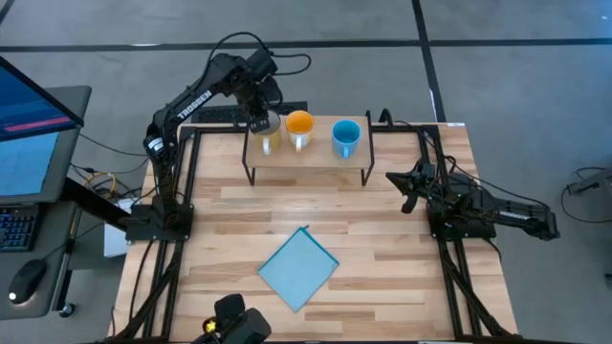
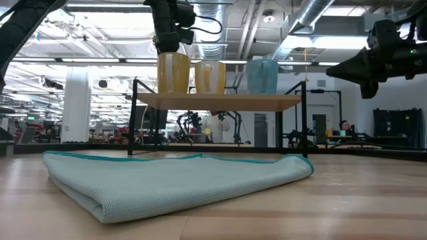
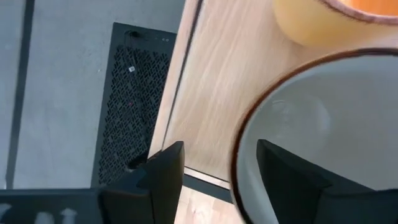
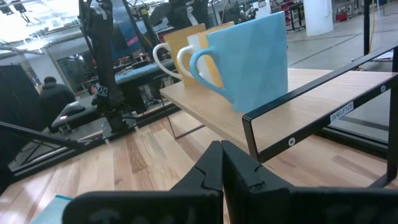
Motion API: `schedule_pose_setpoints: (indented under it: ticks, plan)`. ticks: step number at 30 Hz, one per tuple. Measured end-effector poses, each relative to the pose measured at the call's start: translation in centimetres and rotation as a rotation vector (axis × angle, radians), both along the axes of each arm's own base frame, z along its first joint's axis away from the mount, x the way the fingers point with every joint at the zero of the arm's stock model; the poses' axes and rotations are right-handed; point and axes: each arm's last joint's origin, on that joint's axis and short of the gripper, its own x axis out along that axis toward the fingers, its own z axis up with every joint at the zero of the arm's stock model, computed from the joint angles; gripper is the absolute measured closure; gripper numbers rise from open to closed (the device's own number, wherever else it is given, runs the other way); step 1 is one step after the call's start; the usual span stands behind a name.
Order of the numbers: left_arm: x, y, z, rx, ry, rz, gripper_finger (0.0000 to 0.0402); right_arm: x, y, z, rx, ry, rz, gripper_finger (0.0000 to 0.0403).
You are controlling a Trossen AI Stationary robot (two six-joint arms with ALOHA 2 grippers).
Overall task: Stack small to large cups/mugs on shelf
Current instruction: Adjust the blue mug on the shelf
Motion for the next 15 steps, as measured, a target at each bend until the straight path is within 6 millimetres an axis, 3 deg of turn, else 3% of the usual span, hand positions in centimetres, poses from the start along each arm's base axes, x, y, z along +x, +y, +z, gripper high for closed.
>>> schedule_pose_setpoints:
  ticks: [15]
  plan:
    - [0.07,0.07,0.68,0.022,-0.04,0.024,0.0095,0.0,0.0,-0.01,0.0,0.0,0.0,0.0381]
